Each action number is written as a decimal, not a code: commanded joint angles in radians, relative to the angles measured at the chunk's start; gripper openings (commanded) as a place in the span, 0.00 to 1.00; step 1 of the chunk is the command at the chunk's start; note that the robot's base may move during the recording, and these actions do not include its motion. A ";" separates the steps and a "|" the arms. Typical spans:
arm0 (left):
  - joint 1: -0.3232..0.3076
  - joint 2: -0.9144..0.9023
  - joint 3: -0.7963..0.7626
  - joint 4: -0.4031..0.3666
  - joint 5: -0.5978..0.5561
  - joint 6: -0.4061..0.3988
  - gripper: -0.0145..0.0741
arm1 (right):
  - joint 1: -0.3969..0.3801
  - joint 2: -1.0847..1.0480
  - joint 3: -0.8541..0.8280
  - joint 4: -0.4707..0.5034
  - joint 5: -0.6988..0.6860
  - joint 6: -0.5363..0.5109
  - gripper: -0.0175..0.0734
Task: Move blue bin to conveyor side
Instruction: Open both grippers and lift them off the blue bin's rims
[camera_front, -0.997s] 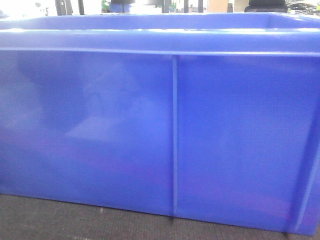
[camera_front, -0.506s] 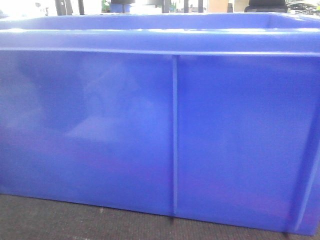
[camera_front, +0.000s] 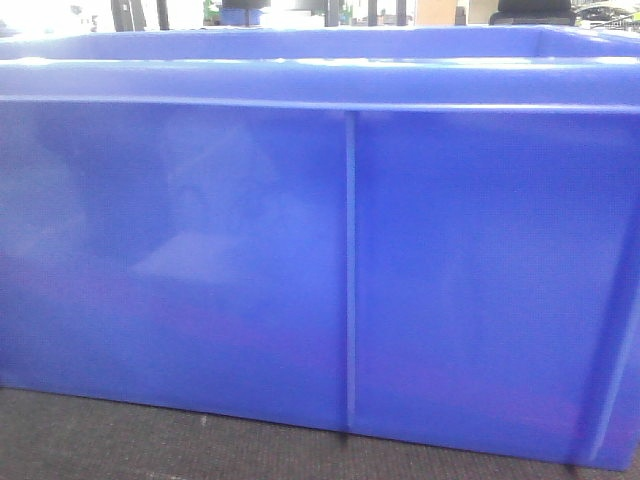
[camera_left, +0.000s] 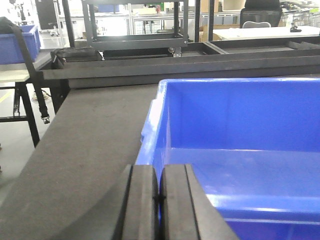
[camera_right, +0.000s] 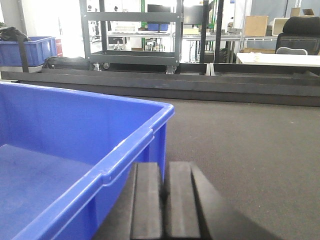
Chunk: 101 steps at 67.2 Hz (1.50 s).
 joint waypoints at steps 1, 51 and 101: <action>0.029 -0.046 0.062 -0.042 -0.051 0.003 0.17 | 0.002 -0.005 0.001 -0.009 -0.030 -0.009 0.12; 0.204 -0.046 0.458 -0.209 -0.627 0.083 0.17 | 0.002 -0.005 0.001 -0.009 -0.032 -0.009 0.12; 0.204 -0.046 0.458 -0.219 -0.517 0.083 0.17 | 0.002 -0.005 0.001 -0.009 -0.032 -0.009 0.12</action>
